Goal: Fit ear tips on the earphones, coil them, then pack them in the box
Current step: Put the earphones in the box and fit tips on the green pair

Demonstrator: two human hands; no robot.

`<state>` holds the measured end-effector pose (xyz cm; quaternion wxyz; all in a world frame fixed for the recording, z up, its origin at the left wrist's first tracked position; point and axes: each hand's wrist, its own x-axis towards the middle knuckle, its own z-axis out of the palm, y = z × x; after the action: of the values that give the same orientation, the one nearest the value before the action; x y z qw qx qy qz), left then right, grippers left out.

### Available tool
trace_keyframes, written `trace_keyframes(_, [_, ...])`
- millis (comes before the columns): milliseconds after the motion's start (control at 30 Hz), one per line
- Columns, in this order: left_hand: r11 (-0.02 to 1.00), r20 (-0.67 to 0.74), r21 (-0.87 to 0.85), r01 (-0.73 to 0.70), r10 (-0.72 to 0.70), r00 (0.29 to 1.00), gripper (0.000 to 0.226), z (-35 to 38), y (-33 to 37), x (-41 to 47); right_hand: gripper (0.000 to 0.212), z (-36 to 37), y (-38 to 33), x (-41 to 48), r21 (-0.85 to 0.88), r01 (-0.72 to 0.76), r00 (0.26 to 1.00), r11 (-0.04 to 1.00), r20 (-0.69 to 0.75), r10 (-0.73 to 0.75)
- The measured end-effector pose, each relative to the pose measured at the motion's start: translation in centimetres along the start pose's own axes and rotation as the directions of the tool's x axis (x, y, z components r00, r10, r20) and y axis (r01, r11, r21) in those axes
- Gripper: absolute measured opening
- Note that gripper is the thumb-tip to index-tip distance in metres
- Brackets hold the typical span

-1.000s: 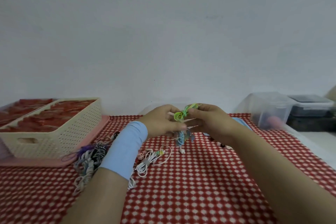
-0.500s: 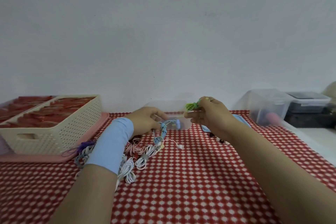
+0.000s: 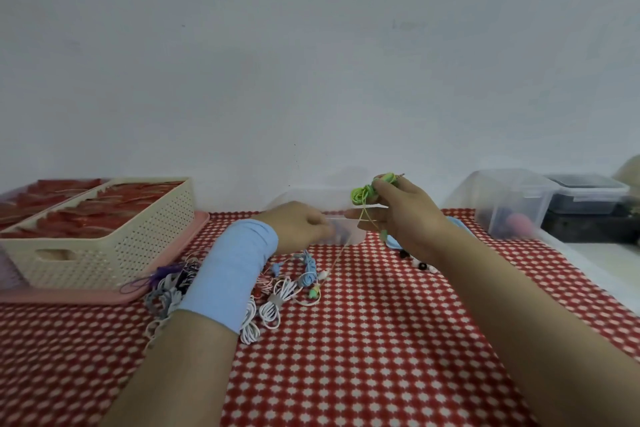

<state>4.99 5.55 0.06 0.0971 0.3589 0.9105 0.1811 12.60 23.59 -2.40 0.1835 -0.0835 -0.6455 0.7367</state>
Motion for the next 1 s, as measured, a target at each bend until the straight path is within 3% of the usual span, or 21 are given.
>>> trace_keyframes(67, [0.997,0.139,-0.008,-0.073,0.073,0.988,0.032,1.2,0.9,0.0,0.019,0.2,-0.2,-0.1,0.079,0.001,1.000,0.997,0.009,-0.002])
trace_keyframes(133, [0.998,0.237,0.038,-0.056,0.045,0.971,0.035,2.3,0.8,0.1,0.019,0.0,-0.6,-0.2,0.066,0.013,1.000,0.998,-0.016,-0.012])
trace_keyframes(233, [0.983,0.205,0.180,0.042,-0.079,0.976,0.031,2.2,-0.3,0.5,0.022,-0.7,-0.9,-0.1,-0.067,0.032,0.997,0.997,-0.062,-0.036])
trace_keyframes(333, [0.915,0.141,0.382,0.133,-0.200,0.970,0.034,1.0,-0.6,0.0,0.027,-1.3,-0.8,0.0,-0.172,0.022,0.999,0.985,-0.019,-0.026])
trace_keyframes(400, [0.923,0.102,0.360,0.138,-0.186,0.977,0.039,0.5,-0.3,-0.4,0.026,-1.4,-0.5,-0.1,-0.281,0.002,0.998,0.960,0.056,0.014])
trace_keyframes(533, [0.963,-0.013,0.259,0.078,-0.078,0.997,0.046,0.6,1.0,-0.1,0.021,-1.2,-0.1,-0.5,-0.631,0.026,0.976,0.776,0.184,0.117])
trace_keyframes(700, [0.994,-0.193,0.103,-0.037,0.056,0.980,0.022,2.1,2.6,0.7,0.037,-2.8,-0.1,0.2,-0.823,0.018,0.973,0.568,0.146,0.180])
trace_keyframes(833, [0.982,-0.036,0.037,-0.183,0.184,0.982,0.021,4.5,3.6,1.1,0.015,-5.5,-2.0,0.4,-0.900,0.050,0.980,0.433,0.129,0.155])
trace_keyframes(933, [0.972,0.124,0.073,-0.226,0.216,0.969,0.021,6.1,3.9,1.4,0.018,-7.6,-2.5,0.5,-0.947,0.020,0.981,0.320,0.079,0.174])
trace_keyframes(1000, [0.975,0.111,0.111,-0.194,0.182,0.977,0.020,6.4,3.8,1.6,0.022,-8.2,-2.3,0.5,-0.965,-0.012,0.977,0.262,0.045,0.210])
